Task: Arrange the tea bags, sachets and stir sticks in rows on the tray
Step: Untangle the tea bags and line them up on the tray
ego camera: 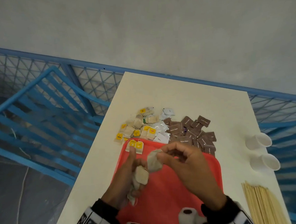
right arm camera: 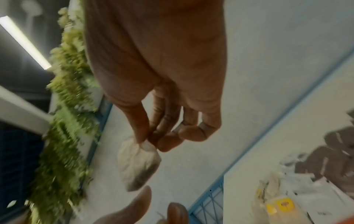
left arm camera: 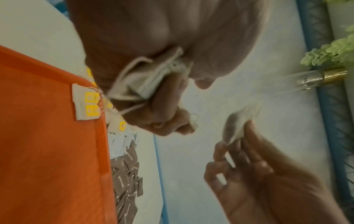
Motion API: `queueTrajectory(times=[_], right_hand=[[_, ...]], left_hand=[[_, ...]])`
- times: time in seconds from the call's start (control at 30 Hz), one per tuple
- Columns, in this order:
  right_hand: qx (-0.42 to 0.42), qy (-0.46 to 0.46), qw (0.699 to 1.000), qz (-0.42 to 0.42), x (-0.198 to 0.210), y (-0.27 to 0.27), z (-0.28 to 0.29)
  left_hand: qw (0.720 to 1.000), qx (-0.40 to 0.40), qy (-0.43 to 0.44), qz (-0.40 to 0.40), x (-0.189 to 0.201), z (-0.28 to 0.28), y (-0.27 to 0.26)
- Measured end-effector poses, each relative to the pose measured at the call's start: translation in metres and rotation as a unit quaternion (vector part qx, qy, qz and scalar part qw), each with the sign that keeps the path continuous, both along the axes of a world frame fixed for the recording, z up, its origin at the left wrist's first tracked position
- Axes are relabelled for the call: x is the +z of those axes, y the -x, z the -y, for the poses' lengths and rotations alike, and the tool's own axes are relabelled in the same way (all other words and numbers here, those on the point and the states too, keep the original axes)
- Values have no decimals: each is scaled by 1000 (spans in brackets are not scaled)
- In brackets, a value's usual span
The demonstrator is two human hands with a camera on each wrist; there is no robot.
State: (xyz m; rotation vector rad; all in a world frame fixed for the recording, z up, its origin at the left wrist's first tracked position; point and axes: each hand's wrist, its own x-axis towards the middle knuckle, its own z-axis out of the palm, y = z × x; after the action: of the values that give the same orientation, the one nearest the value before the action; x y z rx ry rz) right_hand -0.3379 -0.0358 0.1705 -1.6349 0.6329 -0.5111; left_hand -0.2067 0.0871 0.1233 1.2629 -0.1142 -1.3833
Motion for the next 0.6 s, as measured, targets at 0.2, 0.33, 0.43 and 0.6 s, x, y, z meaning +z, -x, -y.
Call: queueTrajectory(times=[0.2, 0.33, 0.43, 0.6], right_hand=[[-13, -63, 998, 15, -3, 9, 9], [-11, -69, 997, 26, -3, 9, 5], [42, -14, 999, -25, -10, 10, 0], [20, 0, 1000, -4, -14, 2, -3]], left_hand=[[972, 7, 102, 212, 37, 4, 7], [961, 25, 102, 255, 40, 6, 10], [969, 52, 93, 222, 37, 5, 3], [974, 37, 87, 207, 41, 2, -5]])
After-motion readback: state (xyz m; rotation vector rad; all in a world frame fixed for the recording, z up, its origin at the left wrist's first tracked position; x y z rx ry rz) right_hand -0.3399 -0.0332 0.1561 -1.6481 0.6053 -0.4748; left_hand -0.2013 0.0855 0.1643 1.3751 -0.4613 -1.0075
